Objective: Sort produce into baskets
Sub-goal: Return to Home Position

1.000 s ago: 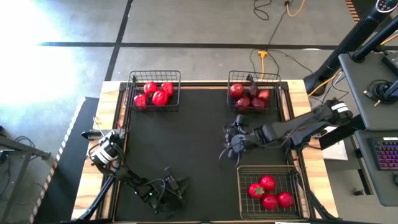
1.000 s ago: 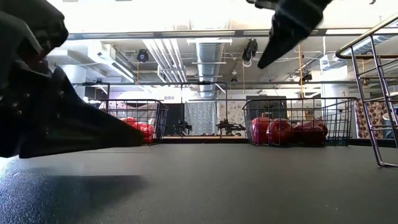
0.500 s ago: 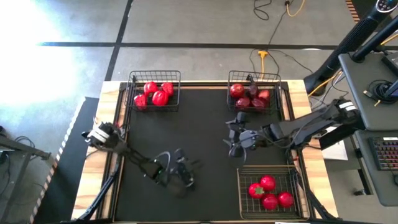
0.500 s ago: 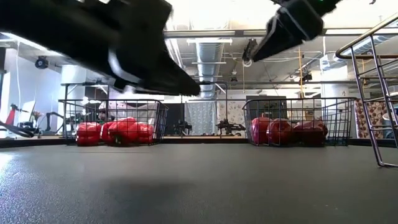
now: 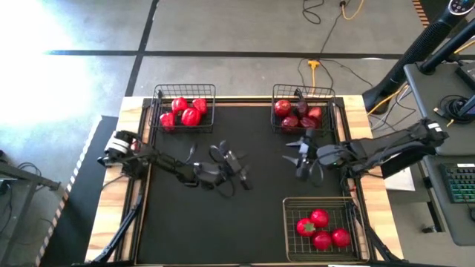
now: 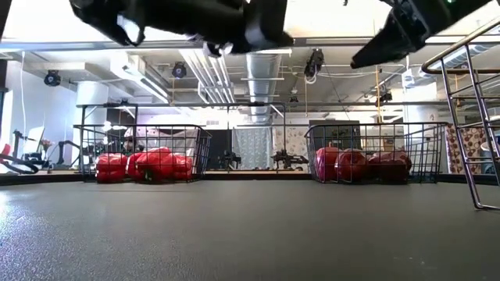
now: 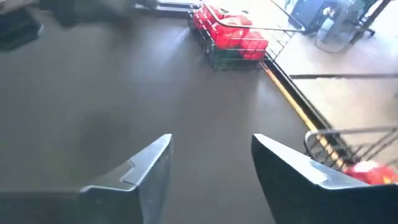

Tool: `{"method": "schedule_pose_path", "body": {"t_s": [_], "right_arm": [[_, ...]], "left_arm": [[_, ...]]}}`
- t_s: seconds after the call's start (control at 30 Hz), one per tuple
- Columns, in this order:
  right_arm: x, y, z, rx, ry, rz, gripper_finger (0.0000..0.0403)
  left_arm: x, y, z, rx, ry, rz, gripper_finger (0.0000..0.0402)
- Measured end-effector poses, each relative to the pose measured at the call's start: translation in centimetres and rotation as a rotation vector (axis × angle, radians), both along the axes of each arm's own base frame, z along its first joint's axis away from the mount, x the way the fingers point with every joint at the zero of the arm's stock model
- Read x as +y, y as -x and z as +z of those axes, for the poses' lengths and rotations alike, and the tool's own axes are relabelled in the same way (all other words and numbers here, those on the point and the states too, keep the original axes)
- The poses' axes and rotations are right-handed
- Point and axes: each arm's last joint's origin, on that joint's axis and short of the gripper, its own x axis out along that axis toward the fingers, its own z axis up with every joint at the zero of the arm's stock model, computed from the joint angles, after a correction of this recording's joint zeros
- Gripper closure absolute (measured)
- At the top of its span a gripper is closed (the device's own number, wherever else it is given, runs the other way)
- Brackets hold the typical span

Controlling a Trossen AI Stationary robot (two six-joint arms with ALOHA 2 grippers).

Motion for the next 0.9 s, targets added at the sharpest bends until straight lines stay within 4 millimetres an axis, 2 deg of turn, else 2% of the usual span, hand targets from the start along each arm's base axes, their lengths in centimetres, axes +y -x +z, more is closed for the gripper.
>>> {"method": "schedule_pose_path", "body": {"t_s": [0.1,0.23,0.4,0.5,0.63,0.8,0.9], "right_arm": [[-0.3,1.5,-0.9,-0.039,-0.075,-0.036,0.0219],[-0.5,3.2,-2.8,-0.075,-0.183,-0.074,0.0257],[-0.8,4.4,-5.0,-0.135,-0.258,-0.101,0.0299],[-0.7,4.4,-6.2,-0.214,-0.282,-0.036,0.0321],[-0.3,4.4,-7.6,-0.344,-0.288,0.128,0.0346],[-0.4,4.9,-9.4,-0.439,-0.246,0.193,0.0367],[-0.3,5.0,-9.9,-0.415,-0.235,0.212,0.0373]], "left_arm": [[1.0,-0.2,0.7,-0.067,0.004,-0.015,0.0325],[1.2,0.1,-0.3,-0.042,0.029,-0.016,0.0325],[0.6,2.6,-2.0,-0.006,0.033,-0.04,0.0325],[0.8,5.3,-2.0,-0.007,0.037,-0.014,0.0325],[1.2,10.2,-1.7,-0.03,0.069,0.06,0.0325],[1.7,16.3,-1.7,-0.123,0.163,0.003,0.0325],[1.9,19.4,-2.0,-0.175,0.212,-0.054,0.0325]]}}
